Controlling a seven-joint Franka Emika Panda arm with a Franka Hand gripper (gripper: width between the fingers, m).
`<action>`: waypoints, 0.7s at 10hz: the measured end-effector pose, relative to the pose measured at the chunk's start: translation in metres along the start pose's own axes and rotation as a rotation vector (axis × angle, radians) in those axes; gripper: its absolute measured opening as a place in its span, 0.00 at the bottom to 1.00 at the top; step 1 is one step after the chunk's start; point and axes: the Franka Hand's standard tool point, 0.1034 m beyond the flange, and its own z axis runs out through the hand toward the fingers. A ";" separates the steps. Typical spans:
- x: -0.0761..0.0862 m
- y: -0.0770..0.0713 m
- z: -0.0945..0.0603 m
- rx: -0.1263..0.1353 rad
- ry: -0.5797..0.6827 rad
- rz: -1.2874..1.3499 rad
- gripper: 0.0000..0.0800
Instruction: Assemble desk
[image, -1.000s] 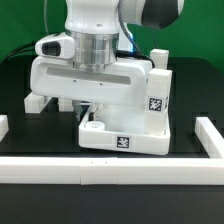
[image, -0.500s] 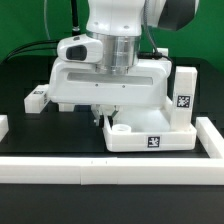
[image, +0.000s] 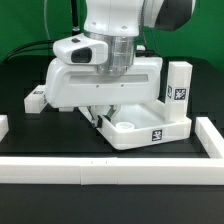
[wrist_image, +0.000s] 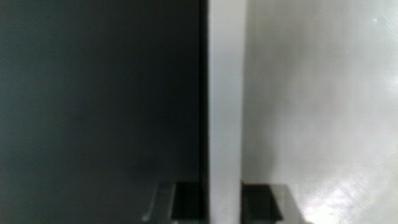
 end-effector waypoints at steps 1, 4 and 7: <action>0.005 -0.002 -0.001 -0.005 0.004 -0.042 0.08; 0.009 -0.007 -0.001 -0.015 -0.002 -0.158 0.08; 0.019 -0.019 -0.003 -0.024 -0.001 -0.297 0.08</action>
Offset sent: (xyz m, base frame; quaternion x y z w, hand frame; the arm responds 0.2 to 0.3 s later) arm 0.0028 0.0169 -0.0044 -0.0066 0.0082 -0.1730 0.9849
